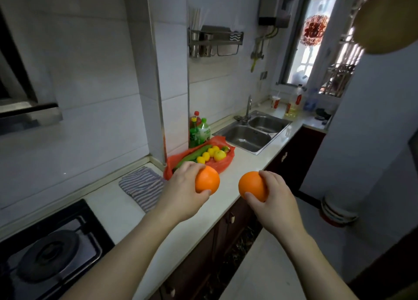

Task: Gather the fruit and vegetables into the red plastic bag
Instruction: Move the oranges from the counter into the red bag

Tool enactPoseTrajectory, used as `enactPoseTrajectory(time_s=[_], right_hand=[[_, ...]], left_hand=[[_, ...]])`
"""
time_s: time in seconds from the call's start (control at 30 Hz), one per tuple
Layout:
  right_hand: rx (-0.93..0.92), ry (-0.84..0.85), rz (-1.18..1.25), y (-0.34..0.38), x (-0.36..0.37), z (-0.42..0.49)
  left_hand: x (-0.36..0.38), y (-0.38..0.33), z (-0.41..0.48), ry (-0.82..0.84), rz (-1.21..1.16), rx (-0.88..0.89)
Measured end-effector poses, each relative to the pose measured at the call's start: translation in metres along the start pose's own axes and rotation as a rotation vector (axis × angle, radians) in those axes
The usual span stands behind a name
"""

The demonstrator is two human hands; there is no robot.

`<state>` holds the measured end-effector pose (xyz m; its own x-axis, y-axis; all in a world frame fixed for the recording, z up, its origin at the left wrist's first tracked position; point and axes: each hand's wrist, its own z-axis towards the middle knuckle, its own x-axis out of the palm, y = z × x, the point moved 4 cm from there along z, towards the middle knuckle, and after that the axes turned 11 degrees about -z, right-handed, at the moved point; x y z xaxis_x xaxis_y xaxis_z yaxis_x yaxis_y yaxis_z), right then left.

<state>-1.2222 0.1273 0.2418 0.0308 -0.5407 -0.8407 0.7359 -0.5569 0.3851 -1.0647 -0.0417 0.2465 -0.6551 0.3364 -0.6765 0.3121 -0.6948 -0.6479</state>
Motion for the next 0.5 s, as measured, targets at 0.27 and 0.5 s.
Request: enactPoseTrajectory(time_s=[0.27,0.5], right_hand=[[-0.063,0.039,0.015,-0.053,0.004,0.073],[-0.114,0.081,-0.022,-0.067,0.037,0.133]], left_hand=[[0.051,-0.010,0.057,-0.025,-0.003,-0.066],[0.077,0.011,0.112,-0.049,-0.019,-0.104]])
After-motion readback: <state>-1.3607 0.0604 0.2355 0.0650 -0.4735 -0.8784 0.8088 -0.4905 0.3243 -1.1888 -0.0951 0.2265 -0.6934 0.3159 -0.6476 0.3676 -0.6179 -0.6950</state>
